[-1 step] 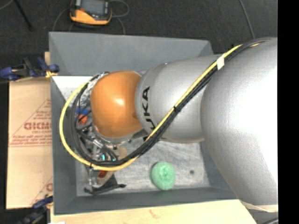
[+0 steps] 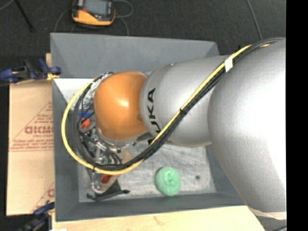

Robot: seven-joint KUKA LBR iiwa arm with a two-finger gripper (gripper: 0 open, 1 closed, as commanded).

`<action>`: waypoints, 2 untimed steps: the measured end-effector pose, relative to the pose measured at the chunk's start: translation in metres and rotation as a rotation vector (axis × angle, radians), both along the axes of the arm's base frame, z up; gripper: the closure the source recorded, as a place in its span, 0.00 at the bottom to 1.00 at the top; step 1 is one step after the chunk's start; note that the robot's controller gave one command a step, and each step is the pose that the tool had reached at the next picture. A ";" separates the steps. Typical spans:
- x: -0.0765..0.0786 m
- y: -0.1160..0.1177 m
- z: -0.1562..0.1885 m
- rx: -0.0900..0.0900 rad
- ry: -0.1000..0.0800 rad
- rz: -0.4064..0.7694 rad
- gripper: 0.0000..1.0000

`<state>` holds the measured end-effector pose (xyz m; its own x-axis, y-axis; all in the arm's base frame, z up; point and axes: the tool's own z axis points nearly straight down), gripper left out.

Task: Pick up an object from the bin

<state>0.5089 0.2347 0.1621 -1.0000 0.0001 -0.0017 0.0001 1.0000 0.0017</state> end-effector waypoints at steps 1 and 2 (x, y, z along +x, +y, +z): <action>-0.020 -0.035 -0.077 0.006 -0.021 0.429 1.00; -0.020 -0.035 -0.077 0.006 -0.021 0.429 1.00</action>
Offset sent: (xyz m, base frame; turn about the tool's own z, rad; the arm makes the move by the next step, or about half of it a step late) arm 0.0000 0.0000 0.0000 0.0000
